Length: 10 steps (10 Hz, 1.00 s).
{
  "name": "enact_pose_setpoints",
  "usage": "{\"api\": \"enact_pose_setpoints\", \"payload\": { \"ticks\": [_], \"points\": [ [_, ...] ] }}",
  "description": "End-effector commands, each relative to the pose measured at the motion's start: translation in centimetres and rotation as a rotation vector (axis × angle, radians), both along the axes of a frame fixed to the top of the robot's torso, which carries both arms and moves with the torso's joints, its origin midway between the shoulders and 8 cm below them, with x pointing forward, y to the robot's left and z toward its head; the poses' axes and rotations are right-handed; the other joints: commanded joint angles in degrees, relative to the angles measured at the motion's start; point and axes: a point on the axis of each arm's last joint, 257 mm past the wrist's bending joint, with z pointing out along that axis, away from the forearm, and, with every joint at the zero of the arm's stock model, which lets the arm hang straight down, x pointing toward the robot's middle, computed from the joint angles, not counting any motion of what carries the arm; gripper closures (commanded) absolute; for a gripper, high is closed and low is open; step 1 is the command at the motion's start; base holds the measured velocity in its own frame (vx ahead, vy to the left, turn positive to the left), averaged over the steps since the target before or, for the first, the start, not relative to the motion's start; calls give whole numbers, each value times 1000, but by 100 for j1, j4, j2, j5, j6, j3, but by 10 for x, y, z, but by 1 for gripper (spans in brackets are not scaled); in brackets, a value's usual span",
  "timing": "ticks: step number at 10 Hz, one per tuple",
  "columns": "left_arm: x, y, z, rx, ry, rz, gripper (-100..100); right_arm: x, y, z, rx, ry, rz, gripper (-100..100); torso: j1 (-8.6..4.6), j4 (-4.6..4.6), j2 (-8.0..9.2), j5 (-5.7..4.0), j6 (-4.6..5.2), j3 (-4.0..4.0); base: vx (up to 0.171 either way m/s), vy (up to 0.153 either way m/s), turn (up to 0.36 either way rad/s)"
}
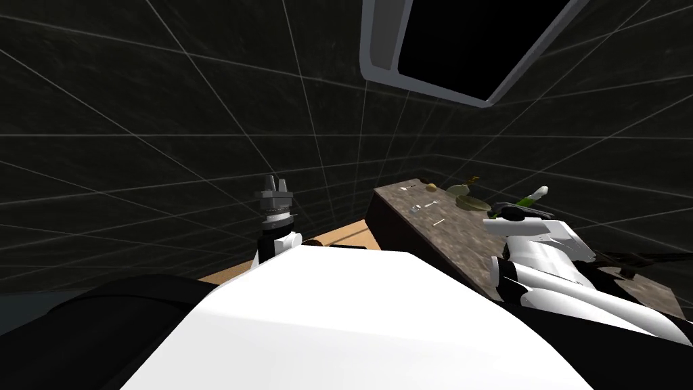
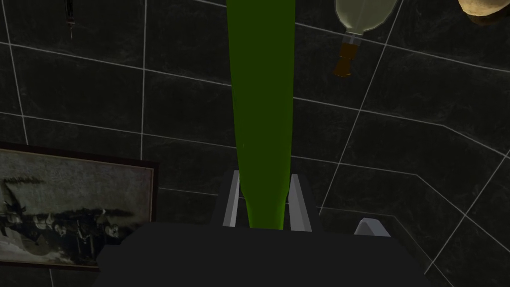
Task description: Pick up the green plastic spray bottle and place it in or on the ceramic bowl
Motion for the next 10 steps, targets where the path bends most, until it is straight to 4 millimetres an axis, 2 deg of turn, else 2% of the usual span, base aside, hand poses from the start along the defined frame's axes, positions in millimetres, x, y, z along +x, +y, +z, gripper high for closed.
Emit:
{"api": "enact_pose_setpoints", "payload": {
  "ticks": [1, 2, 3, 4, 6, 7, 8, 9, 10],
  "points": [
    [0, 0, 0, 0, 0, 0, 0, -30, -21, 3, 29, -5, -67, 100, 0, 0, 0, 0, 0, 0, 21, -109, 360],
    [0, 0, 0, 0, 0, 0, 0, -45, -32, 8, 41, -12, -102, 100, -14, -1, -4, -4, 2, -2, 54, -158, 334],
    [0, 0, 0, 0, 0, 0, 0, -41, -30, 13, 33, -19, -93, 100, -32, -1, -14, -8, 2, -7, 39, -115, 138],
    [0, 0, 0, 0, 0, 0, 0, -47, -33, 5, 45, -9, -105, 100, -25, 0, -12, -10, 11, -6, 10, -36, -10],
    [0, 0, 0, 0, 0, 0, 0, -83, -53, 8, 76, -19, -179, 100, 1, 4, 4, -5, 11, 4, 25, -72, 229],
    [0, 0, 0, 0, 0, 0, 0, -100, -61, 9, 90, -24, -213, 100, -10, 3, -5, -4, 1, 0, 39, -193, 289],
    [0, 0, 0, 0, 0, 0, 0, -100, -61, 9, 90, -24, -213, 100, -44, 2, -10, -12, 7, -4, 36, -151, 105],
    [0, 0, 0, 0, 0, 0, 0, -117, -69, 9, 103, -30, -246, 100, -38, 3, -7, -14, 18, -1, 45, -113, 126],
    [0, 0, 0, 0, 0, 0, 0, -117, -69, 9, 103, -30, -246, 100, -29, 2, -10, -14, 11, -3, 36, -88, 85]
  ]
}}
